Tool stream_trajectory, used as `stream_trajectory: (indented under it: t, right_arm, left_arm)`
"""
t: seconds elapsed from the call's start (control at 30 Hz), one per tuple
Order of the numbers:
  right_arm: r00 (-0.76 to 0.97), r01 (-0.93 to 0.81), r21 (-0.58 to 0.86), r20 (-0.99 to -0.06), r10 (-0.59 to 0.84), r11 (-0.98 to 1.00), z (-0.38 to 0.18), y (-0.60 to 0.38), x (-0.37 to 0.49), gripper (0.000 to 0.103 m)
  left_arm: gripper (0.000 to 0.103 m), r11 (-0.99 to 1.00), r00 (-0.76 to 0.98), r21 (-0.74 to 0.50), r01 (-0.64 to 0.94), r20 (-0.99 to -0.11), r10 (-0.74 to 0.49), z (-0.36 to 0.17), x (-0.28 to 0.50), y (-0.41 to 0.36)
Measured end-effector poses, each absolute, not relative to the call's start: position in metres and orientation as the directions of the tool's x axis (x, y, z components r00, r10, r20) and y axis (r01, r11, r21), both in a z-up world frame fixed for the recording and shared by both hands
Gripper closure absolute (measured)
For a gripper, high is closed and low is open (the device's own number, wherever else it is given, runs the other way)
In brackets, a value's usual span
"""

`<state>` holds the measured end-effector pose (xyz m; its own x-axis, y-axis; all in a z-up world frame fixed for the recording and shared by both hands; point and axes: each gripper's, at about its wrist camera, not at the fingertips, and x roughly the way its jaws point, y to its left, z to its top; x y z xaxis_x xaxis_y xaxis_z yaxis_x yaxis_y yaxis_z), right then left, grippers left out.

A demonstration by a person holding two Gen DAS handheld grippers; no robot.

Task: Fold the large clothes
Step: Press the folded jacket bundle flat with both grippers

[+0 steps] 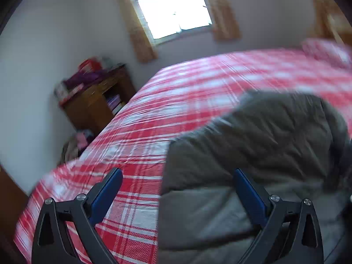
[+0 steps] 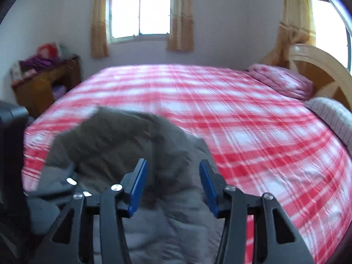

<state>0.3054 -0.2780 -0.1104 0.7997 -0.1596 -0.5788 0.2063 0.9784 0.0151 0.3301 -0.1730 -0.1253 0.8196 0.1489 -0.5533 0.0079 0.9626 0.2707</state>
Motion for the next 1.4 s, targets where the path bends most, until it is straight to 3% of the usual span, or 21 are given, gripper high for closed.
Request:
stream_trajectory:
  t: [0.17, 0.77, 1.4]
  right_arm:
    - [0.749, 0.162, -0.01, -0.649, -0.13, 0.987, -0.153, -0.273, 0.326, 0.057]
    - [0.73, 0.16, 0.072, -0.68, -0.069, 0.984, -0.181, -0.285, 0.327, 0.057]
    - [0.694, 0.166, 0.07, -0.717, -0.066, 0.984, -0.188, -0.282, 0.336, 0.057]
  left_arm:
    - [0.002, 0.987, 0.743, 0.159, 0.008, -0.662, 0.1, -0.141, 0.355, -0.153]
    - [0.001, 0.982, 0.746, 0.186, -0.019, -0.652, 0.138, -0.176, 0.357, -0.161]
    - [0.001, 0.976, 0.727, 0.218, -0.02, -0.667, 0.163, -0.185, 0.364, -0.165]
